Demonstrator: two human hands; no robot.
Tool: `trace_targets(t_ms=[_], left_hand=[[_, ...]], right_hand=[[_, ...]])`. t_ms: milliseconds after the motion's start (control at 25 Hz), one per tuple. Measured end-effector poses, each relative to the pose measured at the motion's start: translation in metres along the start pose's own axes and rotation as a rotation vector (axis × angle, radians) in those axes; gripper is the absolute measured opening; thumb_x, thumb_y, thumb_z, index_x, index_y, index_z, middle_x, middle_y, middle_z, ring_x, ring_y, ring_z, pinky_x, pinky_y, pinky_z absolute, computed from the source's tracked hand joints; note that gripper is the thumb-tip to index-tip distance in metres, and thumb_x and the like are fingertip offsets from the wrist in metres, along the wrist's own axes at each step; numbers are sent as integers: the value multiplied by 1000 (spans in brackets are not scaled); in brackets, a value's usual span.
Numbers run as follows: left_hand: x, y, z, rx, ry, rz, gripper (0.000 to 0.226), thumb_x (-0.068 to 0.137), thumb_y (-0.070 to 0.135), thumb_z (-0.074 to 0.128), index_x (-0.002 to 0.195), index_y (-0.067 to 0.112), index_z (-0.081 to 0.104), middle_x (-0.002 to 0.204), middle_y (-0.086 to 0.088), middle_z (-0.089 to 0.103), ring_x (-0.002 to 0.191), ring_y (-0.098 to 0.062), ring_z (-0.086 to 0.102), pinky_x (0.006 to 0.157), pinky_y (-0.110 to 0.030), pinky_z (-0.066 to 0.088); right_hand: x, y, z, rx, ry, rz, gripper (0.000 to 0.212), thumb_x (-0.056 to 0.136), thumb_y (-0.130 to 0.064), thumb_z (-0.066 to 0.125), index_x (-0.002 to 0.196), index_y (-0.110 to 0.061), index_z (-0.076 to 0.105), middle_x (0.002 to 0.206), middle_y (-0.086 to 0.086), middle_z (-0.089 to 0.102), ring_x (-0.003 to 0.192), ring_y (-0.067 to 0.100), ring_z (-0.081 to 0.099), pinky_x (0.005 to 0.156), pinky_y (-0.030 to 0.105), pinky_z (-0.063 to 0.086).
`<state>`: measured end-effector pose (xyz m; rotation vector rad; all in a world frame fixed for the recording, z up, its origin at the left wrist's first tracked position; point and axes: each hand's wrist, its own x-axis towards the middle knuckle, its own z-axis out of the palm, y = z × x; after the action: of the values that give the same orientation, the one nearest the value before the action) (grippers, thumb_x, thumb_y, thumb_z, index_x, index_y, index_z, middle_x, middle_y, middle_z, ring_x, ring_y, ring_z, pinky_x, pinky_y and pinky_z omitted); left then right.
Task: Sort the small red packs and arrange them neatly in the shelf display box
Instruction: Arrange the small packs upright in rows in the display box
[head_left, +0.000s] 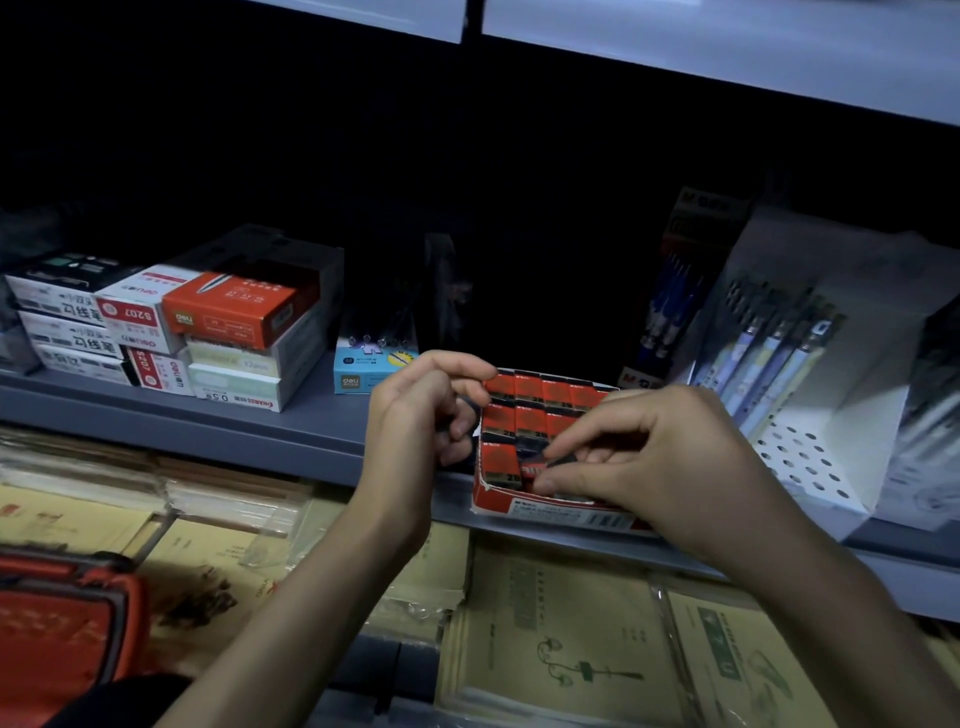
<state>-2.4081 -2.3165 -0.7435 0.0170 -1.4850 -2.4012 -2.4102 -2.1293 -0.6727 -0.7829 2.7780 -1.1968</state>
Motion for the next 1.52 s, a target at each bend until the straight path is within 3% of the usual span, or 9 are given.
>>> trace_targets(t_ms=[280,480,640,720,840,960,1120,1320,1520], left_hand=[[-1,-3,0,32,-15,19,38,69,4,40,95,-2,66,72,-4,59,56,-11,33,46,-25,22],[-2,-2,0,14,0,20,35,72,6,42,96,-1,67,76,-9,57,58,-12,32,48,-28,19],[-5,3,2,25,71,97,29,84,15,48,101,4,68,82,-14,55,59,-12,45,48,-24,33],[-5,9,2,16,29,136,32,97,9,40,113,0,66,89,-11,67,69,-18,59,55,-27,44],[-9,18,5,16,-102,127,41,104,8,30,132,6,60,113,-13,76,101,-26,72,82,-33,56],[-16,21,10,7,-223,113,44,102,18,37,144,16,51,131,-10,72,126,-23,65,102,-32,54],[-19,21,12,-54,-352,55,53,101,27,33,151,19,46,147,-2,62,134,-23,59,106,-38,52],[-19,17,13,1,-315,83,53,99,33,35,148,19,51,142,-1,65,128,-22,64,101,-35,55],[-10,9,2,158,-125,193,47,99,38,38,135,21,61,130,0,72,123,-13,65,98,-28,47]], right_hand=[[2,4,-2,-169,-145,-84,15,76,-26,88,90,-32,85,82,-18,75,82,1,69,77,23,54],[4,4,0,-81,-125,23,12,74,-19,90,77,-27,82,69,-7,74,63,6,69,64,21,58],[4,3,0,-131,-174,47,6,76,-26,88,76,-30,83,67,-19,72,66,-4,66,64,13,50],[4,3,-4,-104,-160,56,5,80,-27,85,80,-32,84,76,-20,75,75,-2,69,73,20,55],[4,4,-8,-24,46,44,7,85,-25,80,81,-31,82,76,-6,76,71,13,70,71,39,59],[5,-4,-6,206,163,18,9,92,-23,72,92,-27,80,76,0,76,63,10,68,57,25,54],[6,-19,8,492,58,54,21,93,-18,71,114,-19,73,93,3,79,81,14,77,66,24,60],[9,-14,12,661,36,77,27,87,-6,76,113,-15,72,101,13,76,89,23,77,76,27,61],[3,-5,-9,453,113,119,21,86,-8,76,106,-18,77,91,11,75,83,25,76,79,32,63]])
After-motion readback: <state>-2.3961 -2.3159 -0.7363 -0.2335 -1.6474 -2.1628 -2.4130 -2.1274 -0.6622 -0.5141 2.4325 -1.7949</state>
